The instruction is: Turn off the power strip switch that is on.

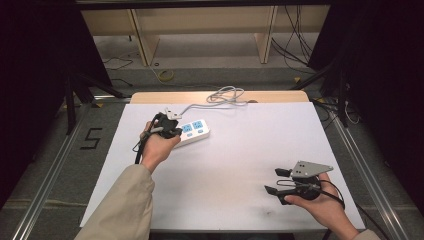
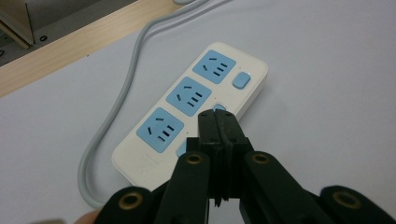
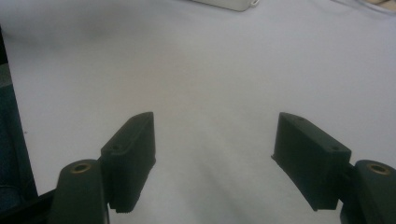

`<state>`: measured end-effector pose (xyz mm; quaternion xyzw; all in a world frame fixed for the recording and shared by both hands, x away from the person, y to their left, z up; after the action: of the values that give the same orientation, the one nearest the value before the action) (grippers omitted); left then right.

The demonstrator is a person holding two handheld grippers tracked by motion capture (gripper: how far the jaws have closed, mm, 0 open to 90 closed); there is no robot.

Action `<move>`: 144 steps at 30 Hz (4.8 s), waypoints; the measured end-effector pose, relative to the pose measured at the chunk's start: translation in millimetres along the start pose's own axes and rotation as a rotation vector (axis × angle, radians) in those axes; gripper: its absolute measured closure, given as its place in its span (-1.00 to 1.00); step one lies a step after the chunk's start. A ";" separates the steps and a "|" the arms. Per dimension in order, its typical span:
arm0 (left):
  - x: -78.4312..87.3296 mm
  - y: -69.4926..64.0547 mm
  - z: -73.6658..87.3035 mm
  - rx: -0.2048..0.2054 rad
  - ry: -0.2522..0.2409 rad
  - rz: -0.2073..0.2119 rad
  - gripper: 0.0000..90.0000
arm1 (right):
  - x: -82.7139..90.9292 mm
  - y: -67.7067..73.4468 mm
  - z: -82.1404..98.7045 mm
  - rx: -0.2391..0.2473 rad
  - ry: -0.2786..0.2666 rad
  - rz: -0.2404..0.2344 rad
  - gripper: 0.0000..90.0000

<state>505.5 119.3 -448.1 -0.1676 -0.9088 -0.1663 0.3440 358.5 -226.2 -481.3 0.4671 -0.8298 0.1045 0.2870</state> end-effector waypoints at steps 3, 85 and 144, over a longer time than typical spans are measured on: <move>-1.1 -0.1 -0.7 -0.002 0.003 0.001 1.00 | 0.2 -0.3 0.3 -0.002 0.000 0.001 -0.34; -58.0 -7.9 -13.1 -0.012 0.063 0.007 1.00 | -0.2 -0.5 0.5 0.005 0.006 -0.001 -0.34; -75.7 -13.1 -5.5 -0.031 0.124 0.027 1.00 | -0.4 -0.4 1.5 0.010 0.012 -0.005 -0.35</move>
<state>556.7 90.9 -498.2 -0.1746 -0.8806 -0.1856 0.3994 358.5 -226.8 -482.8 0.4698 -0.8264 0.1109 0.2899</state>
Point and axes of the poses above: each handheld gripper's, and its own axes: x roughly backward along the jaws, z roughly out of its underside, y roughly to its left, the point moved 6 cm from there along -x, roughly forward along the jaws, and after that the axes turned 6 degrees about -z, right-handed, at the moved point
